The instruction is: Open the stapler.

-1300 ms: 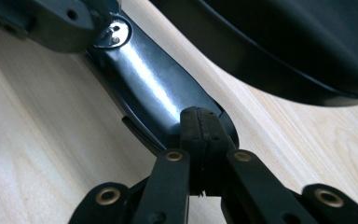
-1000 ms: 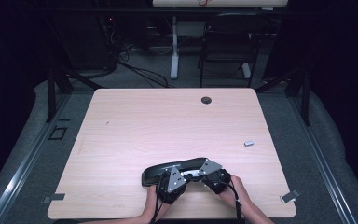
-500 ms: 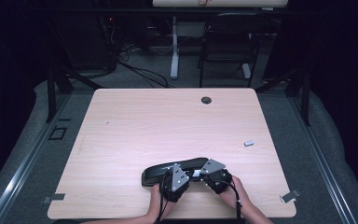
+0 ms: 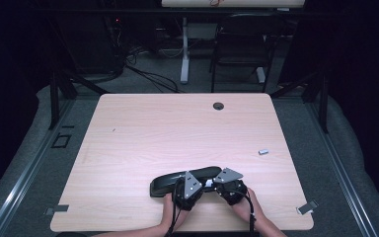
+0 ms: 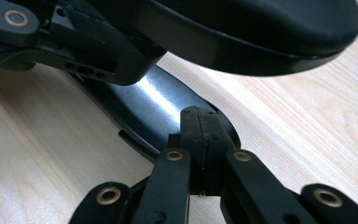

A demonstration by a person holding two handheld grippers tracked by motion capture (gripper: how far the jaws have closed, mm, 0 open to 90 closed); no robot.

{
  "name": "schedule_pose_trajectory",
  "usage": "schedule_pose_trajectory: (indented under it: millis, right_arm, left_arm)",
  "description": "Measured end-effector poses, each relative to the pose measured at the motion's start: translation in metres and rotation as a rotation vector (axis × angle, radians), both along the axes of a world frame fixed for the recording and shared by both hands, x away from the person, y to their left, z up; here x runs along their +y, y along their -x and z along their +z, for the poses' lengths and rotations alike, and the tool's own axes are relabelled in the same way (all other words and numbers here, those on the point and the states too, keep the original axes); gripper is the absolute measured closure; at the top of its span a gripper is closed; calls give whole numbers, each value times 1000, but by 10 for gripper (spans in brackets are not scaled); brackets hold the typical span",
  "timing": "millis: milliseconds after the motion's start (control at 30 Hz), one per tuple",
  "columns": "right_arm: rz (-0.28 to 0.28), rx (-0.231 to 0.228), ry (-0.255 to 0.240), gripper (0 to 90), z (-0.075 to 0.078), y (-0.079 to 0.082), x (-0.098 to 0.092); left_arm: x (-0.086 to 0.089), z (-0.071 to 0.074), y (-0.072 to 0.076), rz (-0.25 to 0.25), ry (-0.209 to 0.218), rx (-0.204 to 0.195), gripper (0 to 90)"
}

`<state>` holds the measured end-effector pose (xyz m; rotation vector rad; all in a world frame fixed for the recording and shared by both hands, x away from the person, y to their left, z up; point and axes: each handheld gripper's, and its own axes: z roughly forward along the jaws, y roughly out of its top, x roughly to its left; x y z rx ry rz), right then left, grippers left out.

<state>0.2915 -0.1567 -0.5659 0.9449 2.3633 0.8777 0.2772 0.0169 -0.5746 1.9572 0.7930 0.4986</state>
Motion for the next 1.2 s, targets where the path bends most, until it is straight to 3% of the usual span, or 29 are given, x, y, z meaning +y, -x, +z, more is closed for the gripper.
schedule_pose_trajectory:
  millis: [233,333,433,767,1200]
  right_arm:
    - [-7,-11,13,900,0,1,1]
    - [-7,-13,17,900,0,2,2]
    - [-4,-11,0,900,-1,1,1]
    - [2,-9,10,900,0,1,1]
    - [9,0,16,900,1,0,2]
  left_arm:
    - [0,1,0,15,22,23,900]
    - [2,7,0,19,43,-8,900]
    - [2,17,-1,14,76,-6,900]
    - [4,19,-2,2,85,4,900]
    - [7,33,0,9,100,-51,900]
